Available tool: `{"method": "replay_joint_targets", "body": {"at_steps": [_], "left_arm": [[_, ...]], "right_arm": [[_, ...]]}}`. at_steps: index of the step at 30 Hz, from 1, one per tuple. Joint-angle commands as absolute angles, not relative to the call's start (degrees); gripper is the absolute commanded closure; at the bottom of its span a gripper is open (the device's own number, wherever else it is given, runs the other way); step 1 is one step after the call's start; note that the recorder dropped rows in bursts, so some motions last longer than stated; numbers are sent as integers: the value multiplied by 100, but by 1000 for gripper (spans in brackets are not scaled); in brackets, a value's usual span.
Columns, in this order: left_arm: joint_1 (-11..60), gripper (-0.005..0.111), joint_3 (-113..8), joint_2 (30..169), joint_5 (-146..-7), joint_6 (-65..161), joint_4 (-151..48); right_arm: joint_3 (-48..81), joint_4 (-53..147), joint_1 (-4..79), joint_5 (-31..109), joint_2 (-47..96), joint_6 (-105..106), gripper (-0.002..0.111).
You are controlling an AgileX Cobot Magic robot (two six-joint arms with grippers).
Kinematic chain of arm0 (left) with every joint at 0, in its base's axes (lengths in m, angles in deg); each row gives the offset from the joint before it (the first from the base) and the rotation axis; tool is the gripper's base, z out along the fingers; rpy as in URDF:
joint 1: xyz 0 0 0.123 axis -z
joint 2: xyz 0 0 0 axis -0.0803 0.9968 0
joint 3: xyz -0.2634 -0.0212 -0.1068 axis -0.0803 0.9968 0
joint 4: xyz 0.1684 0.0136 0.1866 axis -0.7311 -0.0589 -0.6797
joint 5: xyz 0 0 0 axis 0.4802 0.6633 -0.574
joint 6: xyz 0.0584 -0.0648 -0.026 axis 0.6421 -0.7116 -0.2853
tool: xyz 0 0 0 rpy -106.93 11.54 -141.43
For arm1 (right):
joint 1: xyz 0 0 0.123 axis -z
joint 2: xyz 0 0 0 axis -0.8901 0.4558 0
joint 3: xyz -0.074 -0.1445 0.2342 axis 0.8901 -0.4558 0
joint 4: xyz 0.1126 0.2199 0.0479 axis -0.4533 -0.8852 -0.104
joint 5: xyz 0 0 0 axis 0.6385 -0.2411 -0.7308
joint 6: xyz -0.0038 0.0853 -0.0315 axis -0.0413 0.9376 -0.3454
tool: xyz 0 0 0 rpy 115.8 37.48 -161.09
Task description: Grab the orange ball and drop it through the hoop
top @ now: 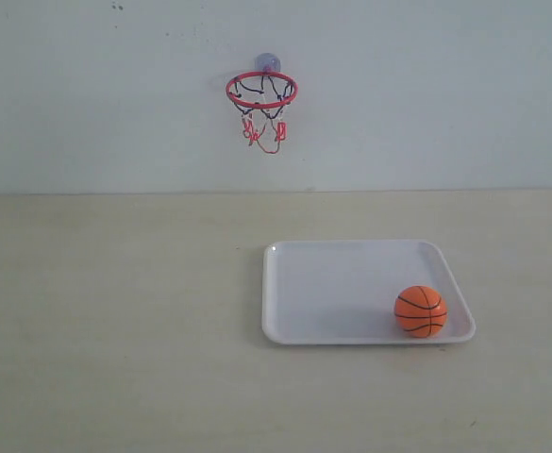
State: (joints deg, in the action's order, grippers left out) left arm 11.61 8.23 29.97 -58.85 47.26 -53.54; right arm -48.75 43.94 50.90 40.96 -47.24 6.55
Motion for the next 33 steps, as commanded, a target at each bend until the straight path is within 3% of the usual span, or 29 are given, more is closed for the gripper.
{"method": "replay_joint_targets", "body": {"at_steps": [1, 12, 16, 23, 33], "left_arm": [[1159, 103, 803, 2979, -5915, 4743, -5381], [1159, 103, 803, 2979, -5915, 4743, -5381], [1159, 103, 803, 2979, -5915, 4743, -5381], [1159, 103, 803, 2979, -5915, 4743, -5381], [1159, 103, 803, 2979, -5915, 4743, -5381]], "right_arm": [[-4846, 4415, 5089, 4651, -4748, 681, 108], [-4337, 4404, 5089, 4848, -3975, 517, 108], [-3416, 4404, 5089, 4108, -2784, 442, 108], [-1142, 4505, 5089, 1627, -187, 352, 108], [131, 4483, 5089, 3110, 1858, 410, 108]]}}
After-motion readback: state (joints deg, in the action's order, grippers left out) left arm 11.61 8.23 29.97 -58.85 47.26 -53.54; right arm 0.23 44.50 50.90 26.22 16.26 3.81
